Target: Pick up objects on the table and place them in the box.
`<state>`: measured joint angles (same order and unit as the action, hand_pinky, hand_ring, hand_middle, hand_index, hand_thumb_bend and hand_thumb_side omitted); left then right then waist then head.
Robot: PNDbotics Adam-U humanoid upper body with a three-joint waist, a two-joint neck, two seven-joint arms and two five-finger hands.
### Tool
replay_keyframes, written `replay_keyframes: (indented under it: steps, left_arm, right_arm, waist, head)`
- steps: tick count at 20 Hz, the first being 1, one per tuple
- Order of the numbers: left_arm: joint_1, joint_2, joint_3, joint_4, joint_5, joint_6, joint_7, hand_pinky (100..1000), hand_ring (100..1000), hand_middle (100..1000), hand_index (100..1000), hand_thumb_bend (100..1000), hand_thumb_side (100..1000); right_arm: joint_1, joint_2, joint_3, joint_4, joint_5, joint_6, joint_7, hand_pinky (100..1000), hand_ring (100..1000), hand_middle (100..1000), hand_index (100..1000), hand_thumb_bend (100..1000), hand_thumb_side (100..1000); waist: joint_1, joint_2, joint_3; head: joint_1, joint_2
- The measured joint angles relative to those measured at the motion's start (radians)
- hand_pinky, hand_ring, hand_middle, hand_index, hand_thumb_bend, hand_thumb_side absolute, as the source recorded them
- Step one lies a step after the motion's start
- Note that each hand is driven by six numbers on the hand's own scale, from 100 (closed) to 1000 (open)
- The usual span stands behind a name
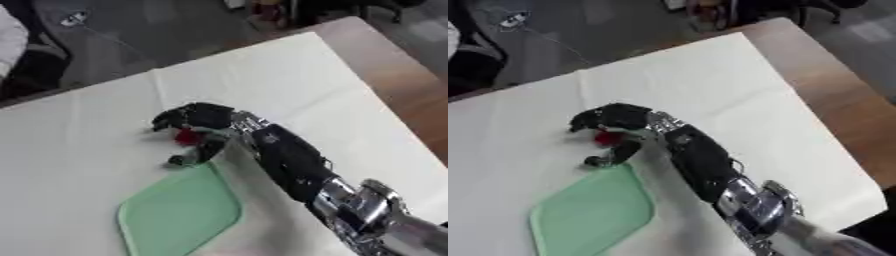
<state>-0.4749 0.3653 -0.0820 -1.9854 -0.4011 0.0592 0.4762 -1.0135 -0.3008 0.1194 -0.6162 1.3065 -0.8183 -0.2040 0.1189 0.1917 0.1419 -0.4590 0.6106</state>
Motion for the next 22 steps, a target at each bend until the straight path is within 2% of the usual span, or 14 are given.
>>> replay_keyframes:
  steps: [2,9,15,18,19,20,21,22]
  left_arm:
    - [-0.002,0.0,-0.004,0.0,0.0,0.0,0.0,330,482,638,809,307,793]
    - [-0.015,-0.018,-0.005,0.0,0.001,-0.004,-0.001,327,480,637,809,306,794]
    - [-0.037,-0.029,-0.007,0.0,0.009,-0.007,-0.001,325,478,636,809,304,795]
    - [-0.038,-0.034,-0.01,0.0,0.009,-0.008,0.0,325,477,635,809,304,795]
    - [-0.038,-0.034,-0.01,0.0,0.009,-0.008,0.0,325,478,635,809,304,795]
    - [-0.038,-0.034,-0.01,0.0,0.009,-0.008,0.0,324,477,635,809,304,795]
    - [-0.038,-0.034,-0.01,0.0,0.009,-0.008,0.0,324,477,635,809,304,795]
    - [-0.038,-0.034,-0.011,0.0,0.009,-0.008,0.0,325,478,636,809,304,795]
  right_arm:
    - [-0.011,-0.007,-0.002,0.0,-0.001,0.002,-0.004,632,780,880,911,354,697]
    - [-0.026,-0.038,-0.012,-0.001,-0.005,0.015,-0.013,620,770,870,907,351,675]
    - [-0.022,-0.058,-0.016,0.0,0.01,0.016,-0.036,604,755,860,900,335,649]
    - [-0.02,-0.06,-0.018,0.001,0.02,0.014,-0.05,540,708,822,850,327,622]
    - [-0.019,-0.06,-0.02,0.001,0.022,0.013,-0.055,485,661,802,834,323,601]
    - [-0.019,-0.06,-0.022,0.001,0.024,0.013,-0.059,301,513,726,757,308,519]
    - [-0.019,-0.06,-0.024,0.001,0.024,0.012,-0.063,327,533,740,770,311,532]
    - [-0.018,-0.06,-0.025,0.001,0.021,0.01,-0.068,100,236,500,558,244,326]
  waist:
    - [-0.001,0.001,0.002]
    - [-0.003,0.022,0.018]
    - [0.006,0.045,0.033]
    - [0.009,0.049,0.035]
    - [0.009,0.049,0.036]
    - [0.009,0.049,0.037]
    - [0.009,0.049,0.037]
    - [0.009,0.049,0.037]
  head:
    - [-0.001,-0.001]
    - [-0.018,-0.037]
    - [-0.036,-0.068]
    - [-0.041,-0.07]
    - [-0.043,-0.07]
    - [-0.043,-0.07]
    - [-0.043,-0.07]
    - [-0.043,-0.07]
